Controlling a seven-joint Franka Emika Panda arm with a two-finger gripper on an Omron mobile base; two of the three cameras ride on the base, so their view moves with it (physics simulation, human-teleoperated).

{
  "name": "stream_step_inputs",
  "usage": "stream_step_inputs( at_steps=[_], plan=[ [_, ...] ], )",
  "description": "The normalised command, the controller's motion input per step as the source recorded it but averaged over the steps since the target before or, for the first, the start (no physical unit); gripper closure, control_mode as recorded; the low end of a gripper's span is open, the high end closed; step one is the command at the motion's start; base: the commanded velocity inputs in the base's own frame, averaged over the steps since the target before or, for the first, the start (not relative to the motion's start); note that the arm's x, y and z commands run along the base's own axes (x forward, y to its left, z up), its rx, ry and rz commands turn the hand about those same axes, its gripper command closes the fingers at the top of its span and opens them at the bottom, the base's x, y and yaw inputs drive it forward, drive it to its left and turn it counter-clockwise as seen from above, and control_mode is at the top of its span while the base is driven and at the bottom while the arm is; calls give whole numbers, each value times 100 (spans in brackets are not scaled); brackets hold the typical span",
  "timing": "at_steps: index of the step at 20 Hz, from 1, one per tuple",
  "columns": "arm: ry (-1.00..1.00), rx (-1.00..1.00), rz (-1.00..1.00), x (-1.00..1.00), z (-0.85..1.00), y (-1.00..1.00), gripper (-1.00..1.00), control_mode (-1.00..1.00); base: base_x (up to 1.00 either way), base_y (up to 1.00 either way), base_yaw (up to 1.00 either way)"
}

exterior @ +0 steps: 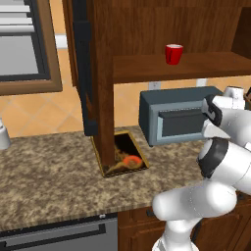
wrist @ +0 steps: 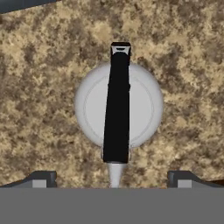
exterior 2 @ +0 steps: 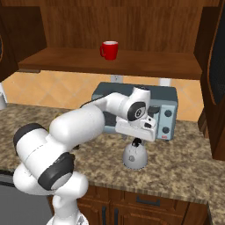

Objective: Pick the kettle from the counter and place it on the tray. Then pick the mug from the cabinet and place it on the tray. Then close the cabinet doors.

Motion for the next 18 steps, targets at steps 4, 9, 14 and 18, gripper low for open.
stream_step_inputs(
  at_steps=[4, 9, 14, 18],
  plan=[
    [0, 0, 7, 12, -21, -1, -100, -100, 0, 0, 0],
    [0, 1, 8, 20, -17, -7, -100, -100, 0, 0, 0],
    [0, 1, 9, 20, -15, -1, -100, -100, 0, 0, 0],
    [0, 0, 5, 1, -18, 0, 100, -100, 0, 0, 0]
  ],
)
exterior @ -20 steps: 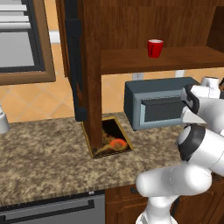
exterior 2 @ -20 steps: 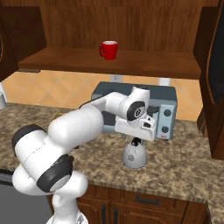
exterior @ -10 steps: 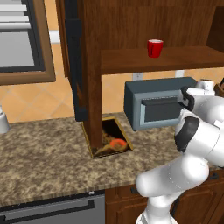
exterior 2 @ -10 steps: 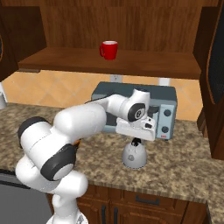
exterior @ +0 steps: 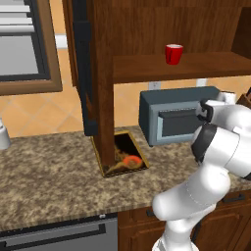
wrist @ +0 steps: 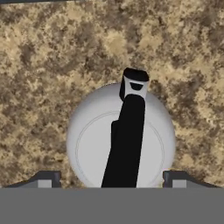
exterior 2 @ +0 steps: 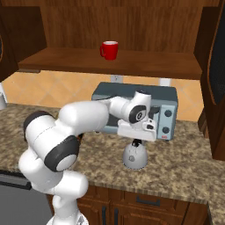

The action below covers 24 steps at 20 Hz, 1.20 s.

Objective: Pick the kettle from the counter and place it on the tray. Then pick the mug from the cabinet and place it on the tray. Then close the cabinet doors.

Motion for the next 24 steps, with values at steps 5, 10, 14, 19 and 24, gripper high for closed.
stream_step_inputs(
  at_steps=[5, 10, 14, 19, 24],
  plan=[
    [0, 0, 2, 0, -15, 0, 100, -100, 0, 0, 0],
    [-2, 0, 0, -15, -5, 1, 100, -100, 0, 0, 0],
    [-12, -1, 0, -40, 30, 19, 100, -100, 0, 0, 0],
    [-18, -7, 1, -29, 48, 56, 100, -100, 0, 0, 0],
    [-14, -6, 5, -15, 32, 79, 100, -100, 0, 0, 0]
  ],
)
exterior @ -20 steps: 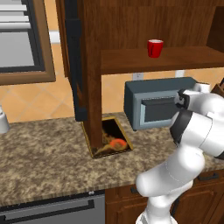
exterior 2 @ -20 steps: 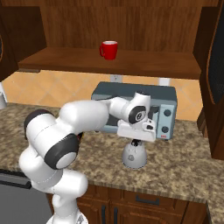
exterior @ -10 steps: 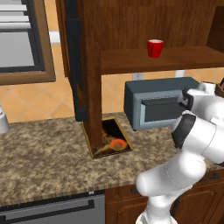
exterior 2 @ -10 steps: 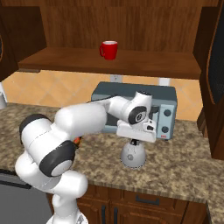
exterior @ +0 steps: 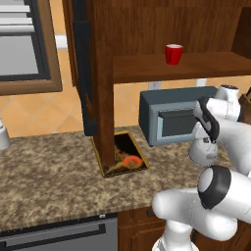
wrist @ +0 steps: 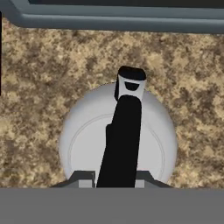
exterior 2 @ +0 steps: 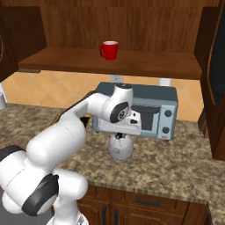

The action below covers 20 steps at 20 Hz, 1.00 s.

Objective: Pick the kettle from the counter and place it on the tray. Then pick the mug from the cabinet and place it on the tray. Then close the cabinet doors.

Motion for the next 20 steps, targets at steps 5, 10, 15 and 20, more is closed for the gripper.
stream_step_inputs(
  at_steps=[5, 10, 15, 20],
  plan=[
    [-7, -4, 13, -2, 15, 93, 100, -100, 0, 0, 0],
    [-6, -1, 18, 0, 9, 91, 100, -100, 0, 0, 0],
    [-6, -1, 19, 0, 7, 94, 100, -100, 0, 0, 0],
    [-3, 0, 20, 4, 0, 91, 100, -100, 0, 0, 0]
  ],
)
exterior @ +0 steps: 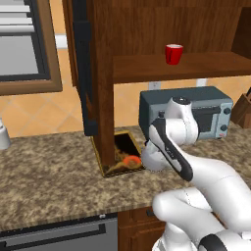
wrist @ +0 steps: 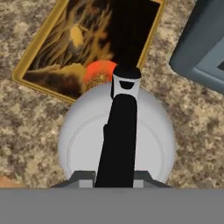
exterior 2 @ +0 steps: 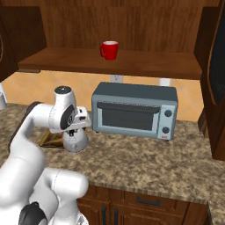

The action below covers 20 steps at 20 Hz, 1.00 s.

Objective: Pick the kettle from the counter and place it on the tray. Then pick the mug from the cabinet and place it on the tray. Then close the cabinet doors.

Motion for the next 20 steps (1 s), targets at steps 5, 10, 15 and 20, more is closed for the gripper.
stream_step_inputs(
  at_steps=[5, 10, 15, 20],
  plan=[
    [0, 0, 19, 34, 0, 87, 100, -100, 0, 0, 0],
    [0, 0, 6, 79, -1, 53, 100, -100, 0, 0, 0],
    [7, 0, 0, 95, -3, 22, 100, -100, 0, 0, 0],
    [10, 0, 0, 81, -6, 13, 100, -100, 0, 0, 0]
  ],
)
